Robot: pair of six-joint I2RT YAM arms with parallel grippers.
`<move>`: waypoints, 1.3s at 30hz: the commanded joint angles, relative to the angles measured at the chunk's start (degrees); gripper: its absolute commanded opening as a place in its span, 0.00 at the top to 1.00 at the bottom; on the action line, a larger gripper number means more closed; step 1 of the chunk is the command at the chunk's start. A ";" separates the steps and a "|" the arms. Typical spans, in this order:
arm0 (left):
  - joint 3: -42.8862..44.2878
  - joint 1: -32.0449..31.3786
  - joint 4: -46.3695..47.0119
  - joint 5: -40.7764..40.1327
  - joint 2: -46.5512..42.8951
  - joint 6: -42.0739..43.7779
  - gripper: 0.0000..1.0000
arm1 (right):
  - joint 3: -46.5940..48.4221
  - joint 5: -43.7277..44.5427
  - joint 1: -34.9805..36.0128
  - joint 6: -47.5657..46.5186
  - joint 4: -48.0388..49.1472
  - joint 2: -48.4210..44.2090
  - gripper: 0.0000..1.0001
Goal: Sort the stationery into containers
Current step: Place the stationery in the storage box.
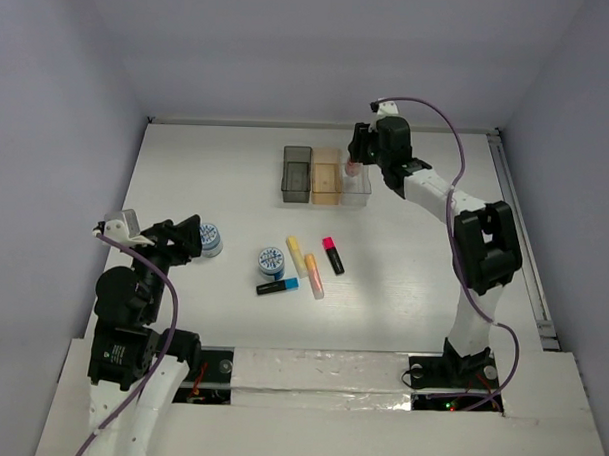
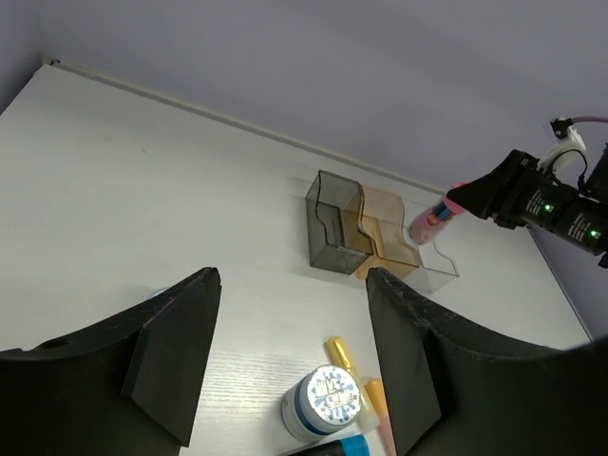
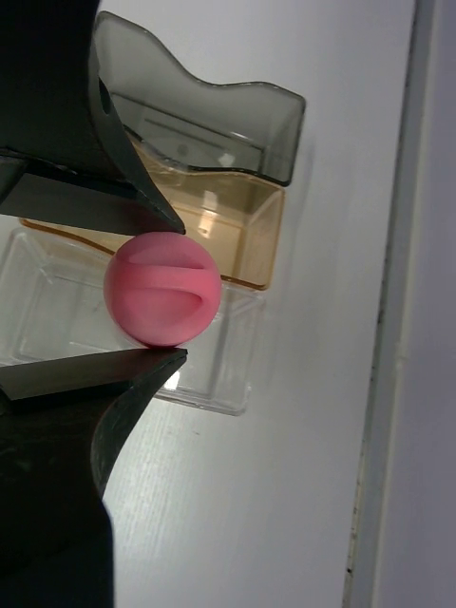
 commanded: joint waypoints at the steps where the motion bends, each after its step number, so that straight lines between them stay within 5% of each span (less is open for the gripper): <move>1: -0.37 0.38 2.61 0.91 1.03 0.96 0.41 | -1.84 2.88 0.04 -0.77 14.31 0.35 0.88; 34: -0.54 1.43 3.13 1.97 0.60 1.31 0.41 | -15.11 6.22 0.04 -1.04 42.36 6.16 0.75; 39: -0.54 1.43 3.13 2.14 1.03 1.39 0.41 | -17.92 5.79 0.04 1.86 40.52 3.44 0.59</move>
